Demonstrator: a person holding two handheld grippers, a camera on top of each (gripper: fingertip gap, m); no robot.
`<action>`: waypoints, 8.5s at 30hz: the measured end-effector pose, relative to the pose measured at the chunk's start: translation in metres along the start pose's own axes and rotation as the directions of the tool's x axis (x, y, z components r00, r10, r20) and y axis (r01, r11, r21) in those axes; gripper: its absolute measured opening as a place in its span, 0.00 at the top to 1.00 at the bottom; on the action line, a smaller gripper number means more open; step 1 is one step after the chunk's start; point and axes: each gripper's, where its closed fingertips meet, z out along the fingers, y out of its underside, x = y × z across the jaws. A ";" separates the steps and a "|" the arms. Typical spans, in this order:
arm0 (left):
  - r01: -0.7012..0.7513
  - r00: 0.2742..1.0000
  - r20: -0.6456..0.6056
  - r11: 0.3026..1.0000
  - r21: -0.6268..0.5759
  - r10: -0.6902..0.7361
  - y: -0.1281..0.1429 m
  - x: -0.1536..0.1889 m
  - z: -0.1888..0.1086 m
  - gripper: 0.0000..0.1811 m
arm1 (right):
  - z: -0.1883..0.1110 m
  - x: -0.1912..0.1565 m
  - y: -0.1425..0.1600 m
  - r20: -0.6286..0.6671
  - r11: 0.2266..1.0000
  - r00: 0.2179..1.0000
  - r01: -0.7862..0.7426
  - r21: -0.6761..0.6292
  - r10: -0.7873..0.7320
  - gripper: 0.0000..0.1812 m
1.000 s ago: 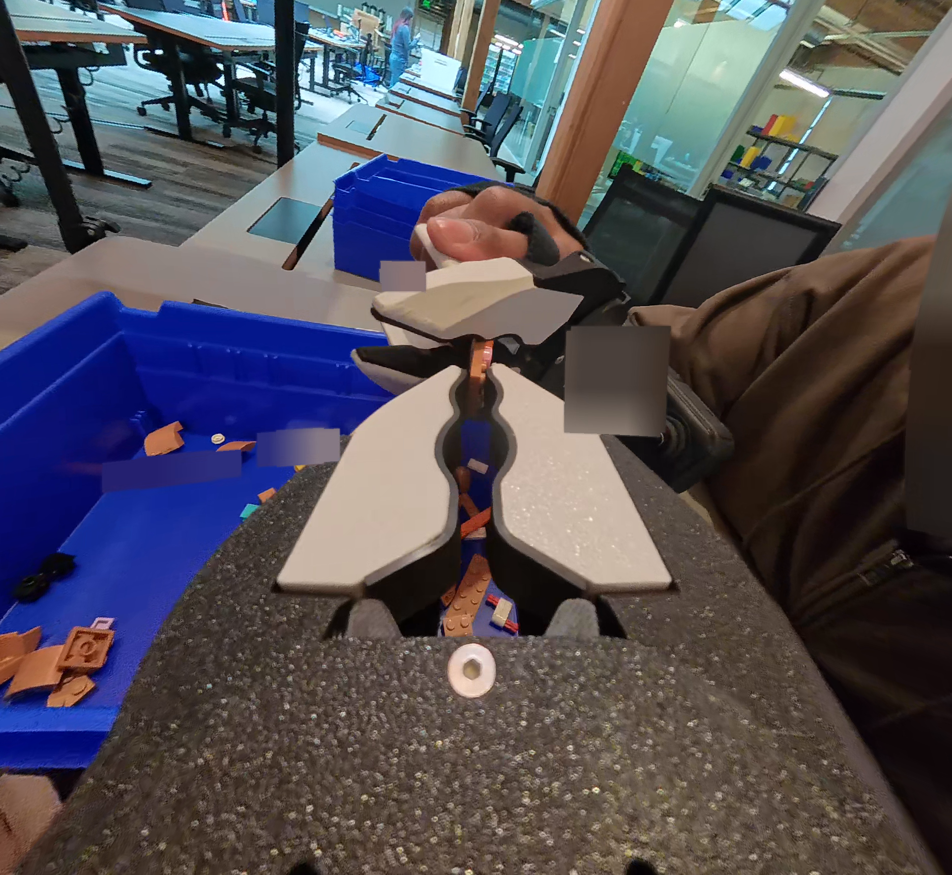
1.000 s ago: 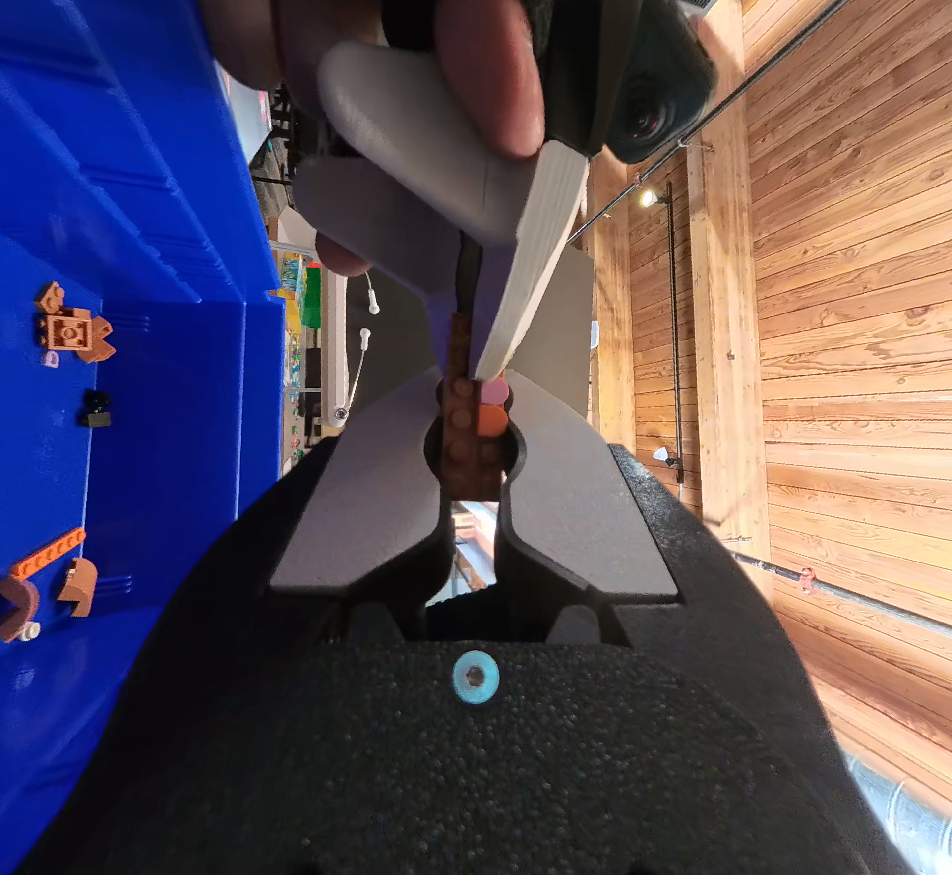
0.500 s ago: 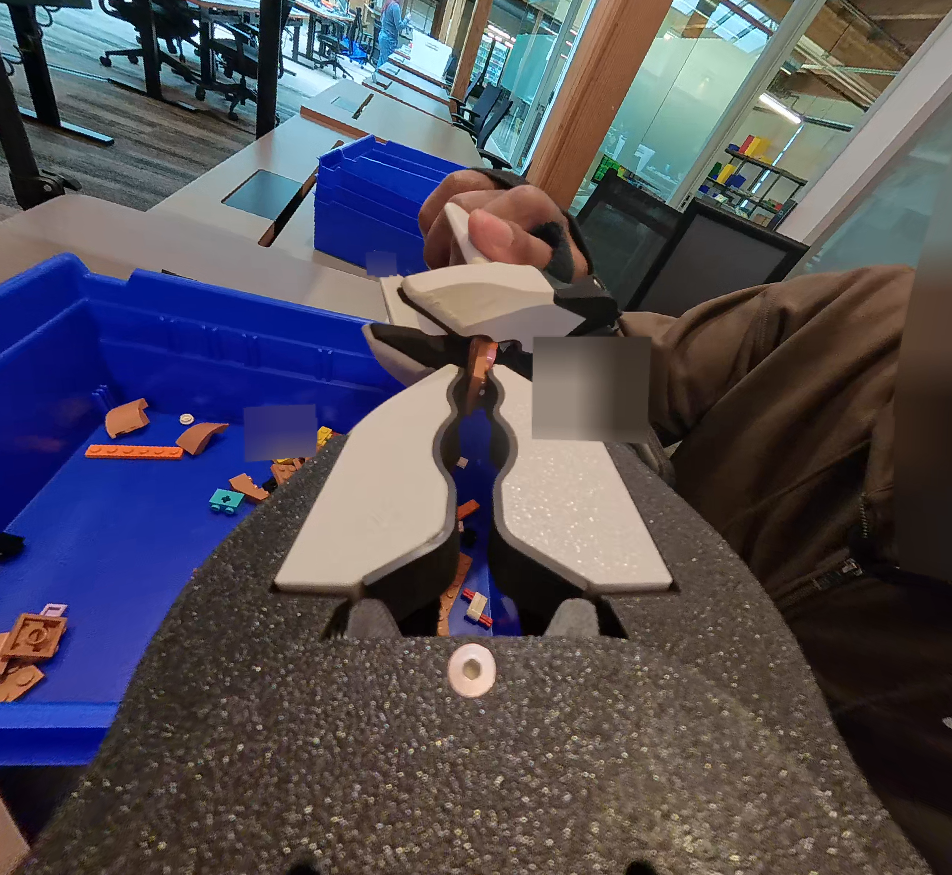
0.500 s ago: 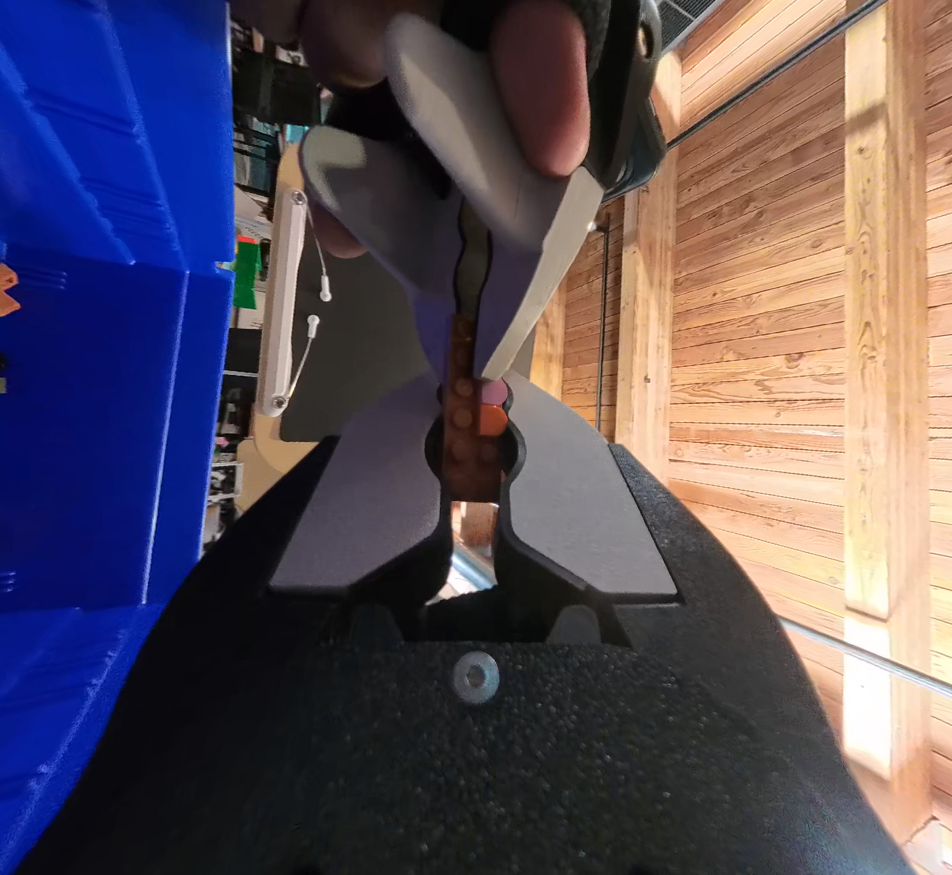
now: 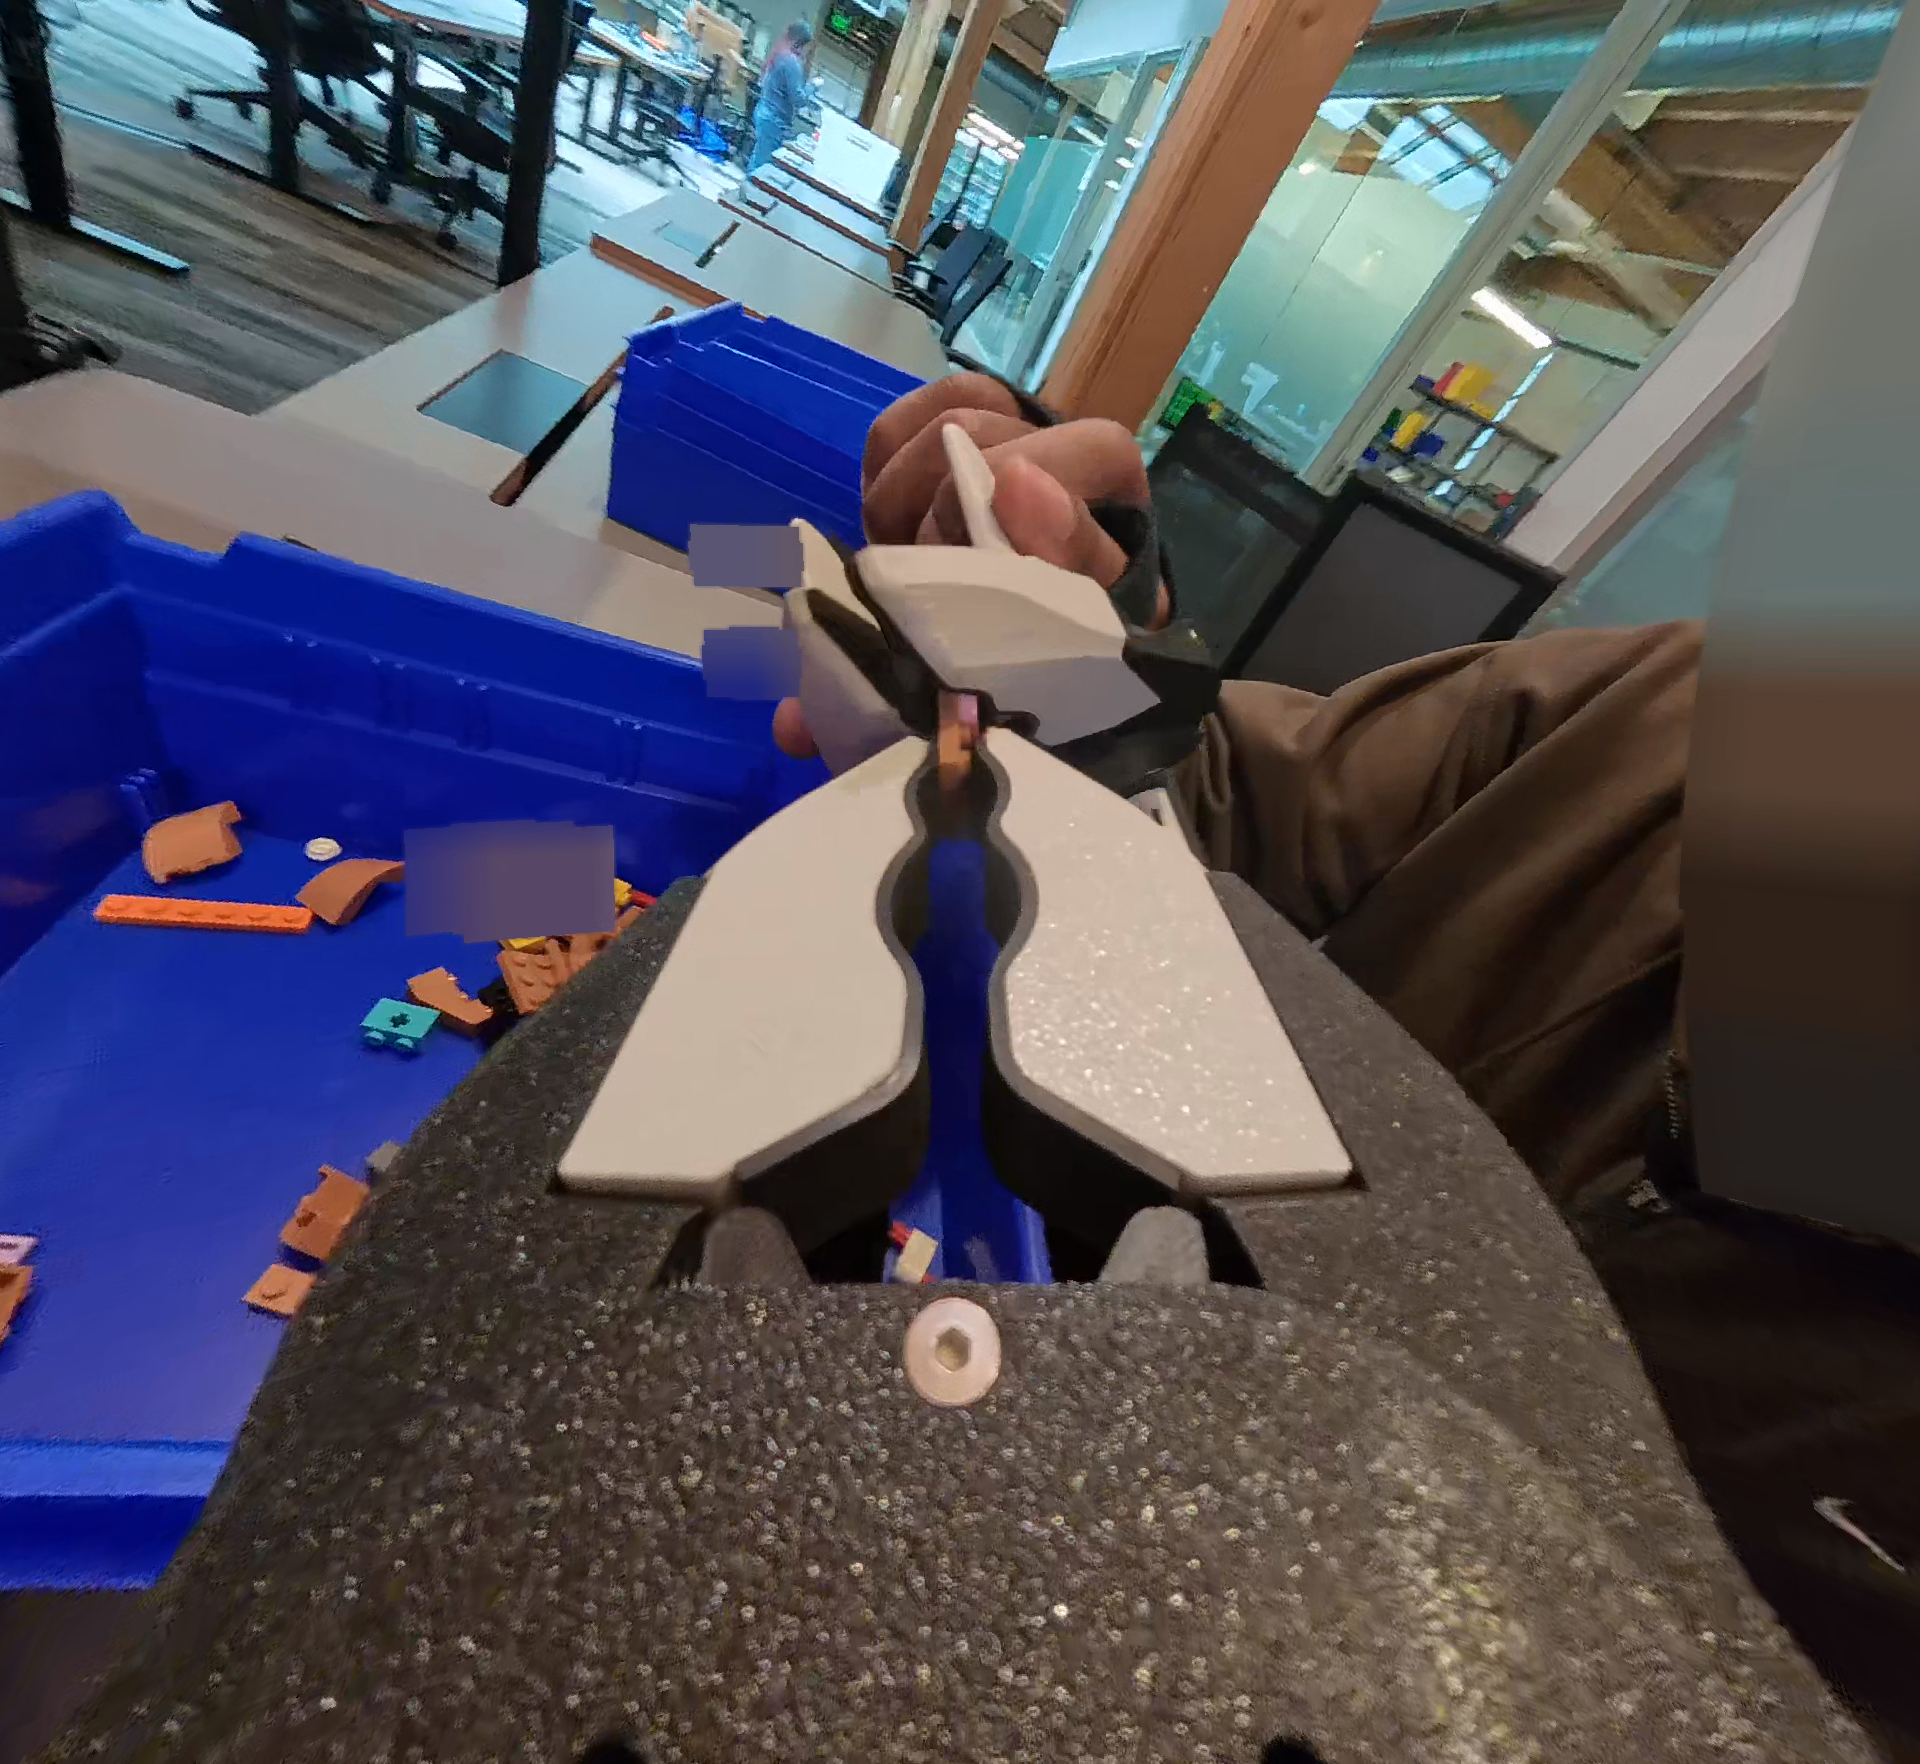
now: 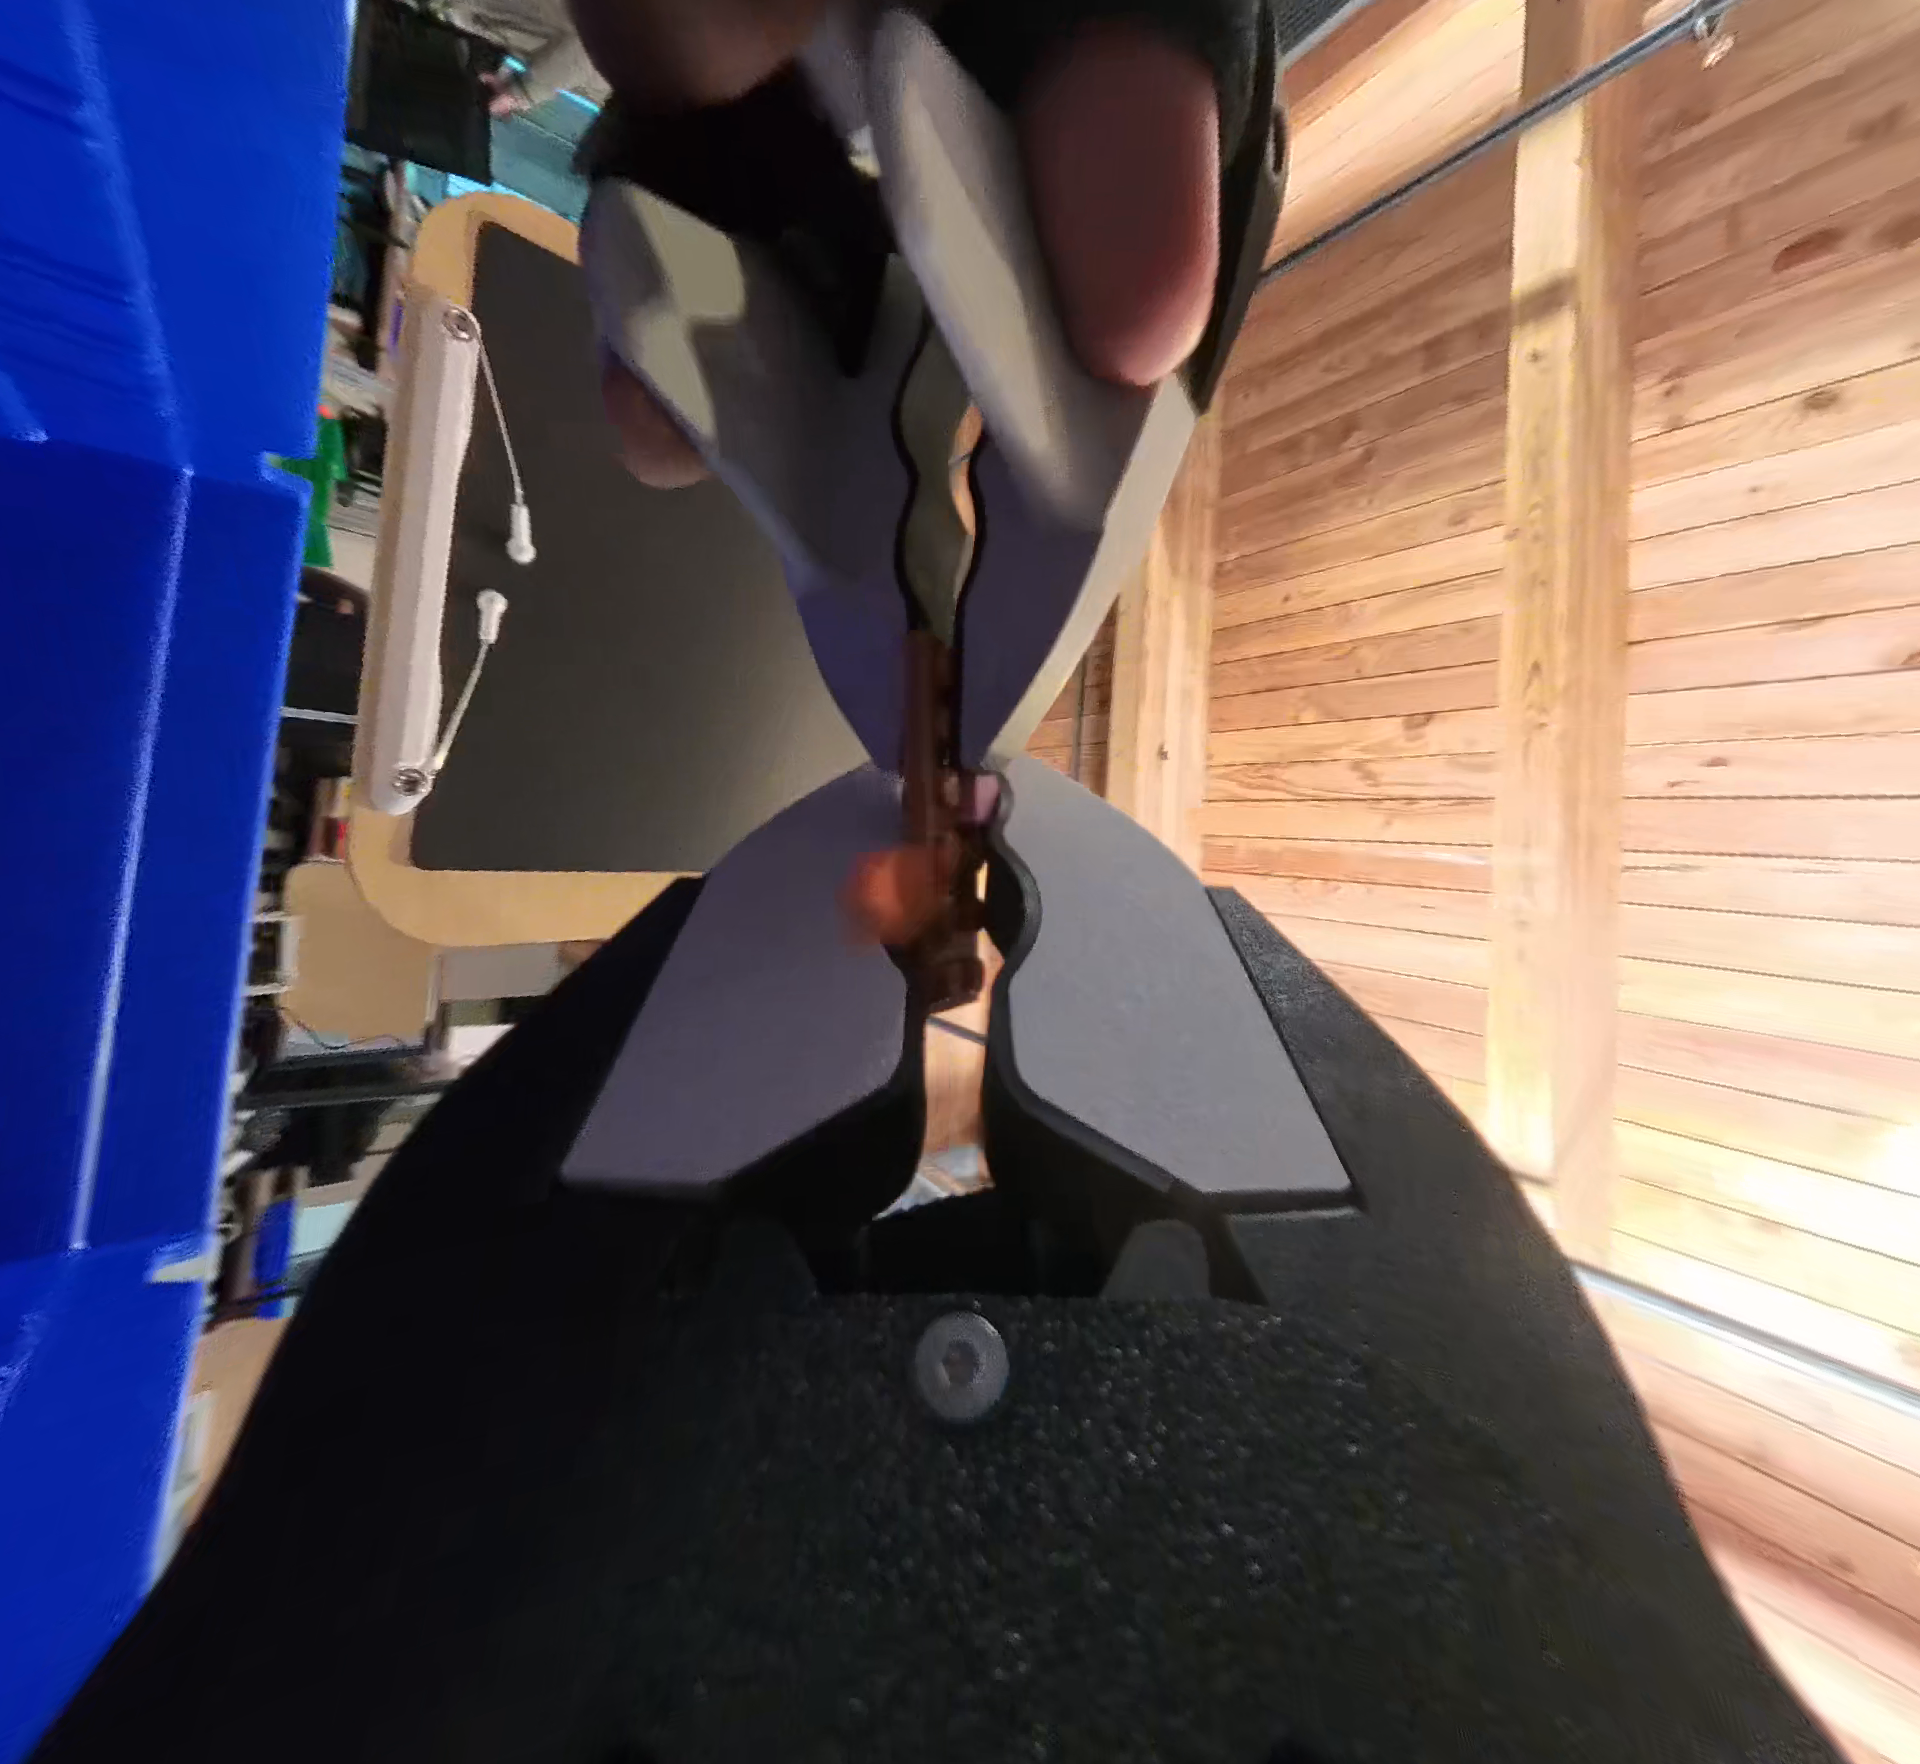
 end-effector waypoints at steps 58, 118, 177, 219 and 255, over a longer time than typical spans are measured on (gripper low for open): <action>-0.150 0.968 0.177 0.977 -0.150 0.176 0.010 -0.011 0.006 0.97 | 0.003 -0.024 0.003 0.191 0.990 0.972 -0.135 -0.035 0.140 0.94; -0.352 0.768 0.398 0.850 -0.392 0.502 0.007 -0.017 0.004 0.97 | 0.003 -0.034 0.002 0.326 0.934 0.876 -0.347 -0.088 0.356 0.90; -0.065 0.981 0.175 0.992 -0.108 0.083 0.003 -0.007 0.005 0.97 | 0.005 -0.023 0.004 0.231 0.960 0.932 -0.266 -0.083 0.278 0.94; -0.177 0.959 0.197 0.974 -0.138 0.202 0.004 -0.015 -0.003 0.97 | 0.008 -0.025 0.016 0.196 0.961 0.943 -0.250 -0.119 0.269 0.93; -0.715 0.475 0.466 0.636 -0.290 0.747 0.003 0.086 0.033 0.84 | -0.156 0.020 0.061 0.304 0.562 0.490 -0.559 -0.609 0.817 0.90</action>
